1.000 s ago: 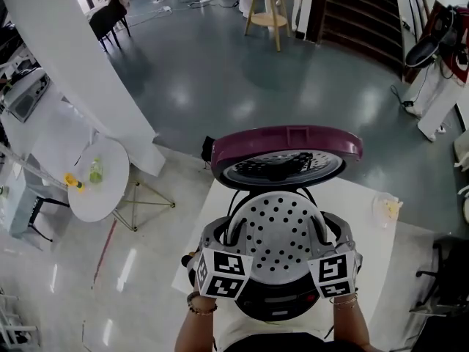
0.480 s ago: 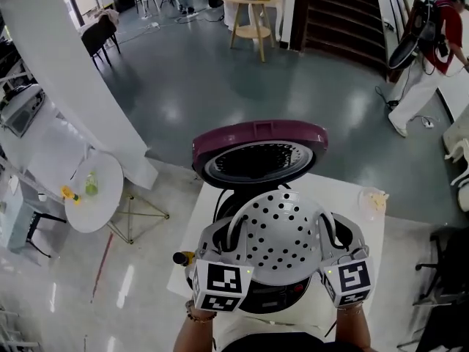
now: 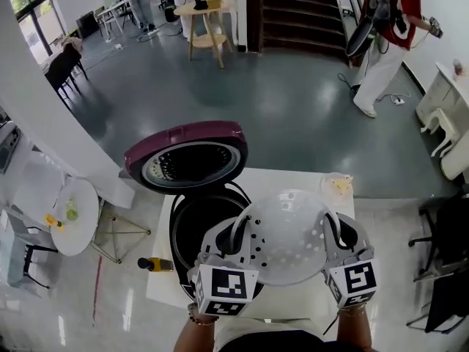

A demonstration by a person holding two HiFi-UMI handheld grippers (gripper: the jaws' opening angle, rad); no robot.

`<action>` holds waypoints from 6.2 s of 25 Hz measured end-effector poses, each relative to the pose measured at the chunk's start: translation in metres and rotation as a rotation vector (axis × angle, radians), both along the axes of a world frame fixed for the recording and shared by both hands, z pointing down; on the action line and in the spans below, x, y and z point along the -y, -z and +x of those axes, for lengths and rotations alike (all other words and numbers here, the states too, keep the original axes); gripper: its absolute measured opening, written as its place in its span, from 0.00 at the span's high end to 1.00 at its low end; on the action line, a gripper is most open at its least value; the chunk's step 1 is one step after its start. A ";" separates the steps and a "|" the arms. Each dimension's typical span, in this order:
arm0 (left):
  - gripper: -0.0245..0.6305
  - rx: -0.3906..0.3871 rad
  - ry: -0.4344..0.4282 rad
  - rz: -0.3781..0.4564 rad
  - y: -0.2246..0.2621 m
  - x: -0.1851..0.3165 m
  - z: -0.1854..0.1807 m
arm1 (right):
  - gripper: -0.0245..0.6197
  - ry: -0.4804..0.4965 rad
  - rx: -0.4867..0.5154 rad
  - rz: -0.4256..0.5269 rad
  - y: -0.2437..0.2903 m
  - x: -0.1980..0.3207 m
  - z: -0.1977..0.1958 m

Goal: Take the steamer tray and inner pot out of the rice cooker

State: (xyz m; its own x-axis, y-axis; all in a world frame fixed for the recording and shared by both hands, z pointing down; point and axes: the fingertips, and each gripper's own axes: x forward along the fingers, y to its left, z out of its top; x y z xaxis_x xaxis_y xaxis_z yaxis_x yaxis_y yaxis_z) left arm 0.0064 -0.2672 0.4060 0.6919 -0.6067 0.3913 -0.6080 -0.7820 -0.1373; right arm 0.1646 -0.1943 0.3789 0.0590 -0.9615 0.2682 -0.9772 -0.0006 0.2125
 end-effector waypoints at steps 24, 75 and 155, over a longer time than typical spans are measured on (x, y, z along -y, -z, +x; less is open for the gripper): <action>0.91 0.423 -0.244 -0.342 -0.226 -0.070 0.245 | 0.94 -0.225 0.345 -0.492 -0.243 -0.095 0.225; 0.73 -0.144 -0.291 -0.245 -0.048 -0.129 0.133 | 0.95 -0.464 0.459 -0.537 -0.343 -0.021 0.212; 0.89 0.366 0.218 0.086 -0.004 0.020 -0.152 | 0.90 0.217 -0.333 -0.308 -0.020 0.062 -0.140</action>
State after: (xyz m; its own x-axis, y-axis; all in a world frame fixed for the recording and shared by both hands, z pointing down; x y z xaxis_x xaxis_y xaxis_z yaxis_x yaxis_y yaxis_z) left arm -0.1452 -0.2869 0.4101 0.3685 -0.7648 0.5285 -0.6568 -0.6164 -0.4342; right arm 0.0243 -0.2565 0.3987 -0.0033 -0.8401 0.5425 -0.8268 0.3074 0.4710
